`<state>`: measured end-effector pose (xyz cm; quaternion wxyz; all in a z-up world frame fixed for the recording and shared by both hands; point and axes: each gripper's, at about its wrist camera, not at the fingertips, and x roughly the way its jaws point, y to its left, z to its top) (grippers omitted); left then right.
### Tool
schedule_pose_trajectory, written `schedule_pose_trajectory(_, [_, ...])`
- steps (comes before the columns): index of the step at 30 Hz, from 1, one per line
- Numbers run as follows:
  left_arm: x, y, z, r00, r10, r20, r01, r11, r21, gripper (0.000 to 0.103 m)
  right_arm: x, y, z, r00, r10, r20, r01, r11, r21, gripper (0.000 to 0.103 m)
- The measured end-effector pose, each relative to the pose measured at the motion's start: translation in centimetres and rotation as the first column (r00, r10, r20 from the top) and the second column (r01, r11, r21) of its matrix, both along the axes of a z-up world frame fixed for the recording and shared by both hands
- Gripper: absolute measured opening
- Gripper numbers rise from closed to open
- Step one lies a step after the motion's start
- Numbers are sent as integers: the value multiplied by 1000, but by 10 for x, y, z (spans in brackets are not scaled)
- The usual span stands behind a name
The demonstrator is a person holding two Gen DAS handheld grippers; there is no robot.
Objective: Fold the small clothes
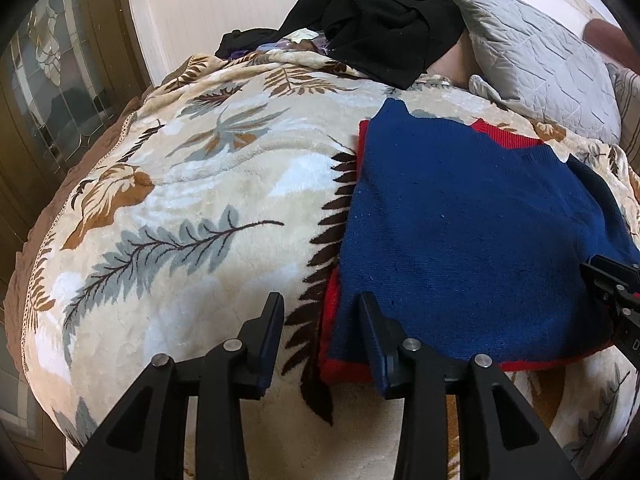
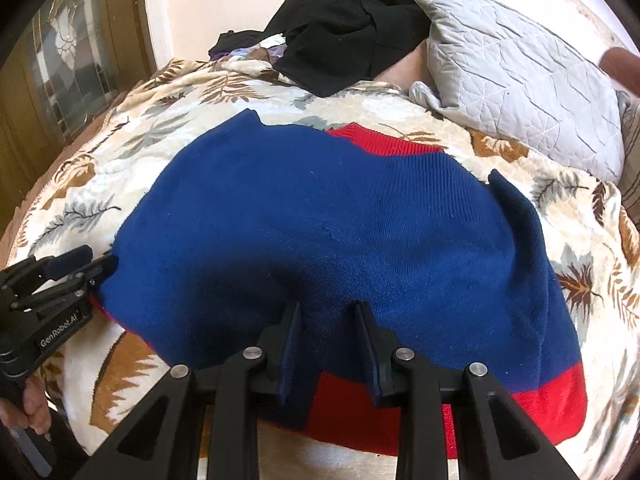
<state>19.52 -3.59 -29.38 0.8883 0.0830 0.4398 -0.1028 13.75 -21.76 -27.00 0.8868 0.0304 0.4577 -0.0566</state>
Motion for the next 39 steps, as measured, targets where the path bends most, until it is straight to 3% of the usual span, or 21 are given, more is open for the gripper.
schedule_pose_trajectory(14, [-1,0,-1,1000,-9,4,9,1000,23,43,-2,3,-1,1000,9,5,-9,1000,-26,32])
schedule_pose_trajectory(20, [-13,0,12,996,-13,90,5,997,81,46,-7,2,3,1000,0,16,1,1000,-24,32])
schedule_pose_trajectory(28, [-23,11,35,980,10,200,-27,997,79,46,-21,-7,24,990,-31,136,34,999,-23,32])
schedule_pose_trajectory(39, [-25,15,44,974,8,227,-23,998,64,46,-13,5,24,989,-8,148,13,999,-31,32])
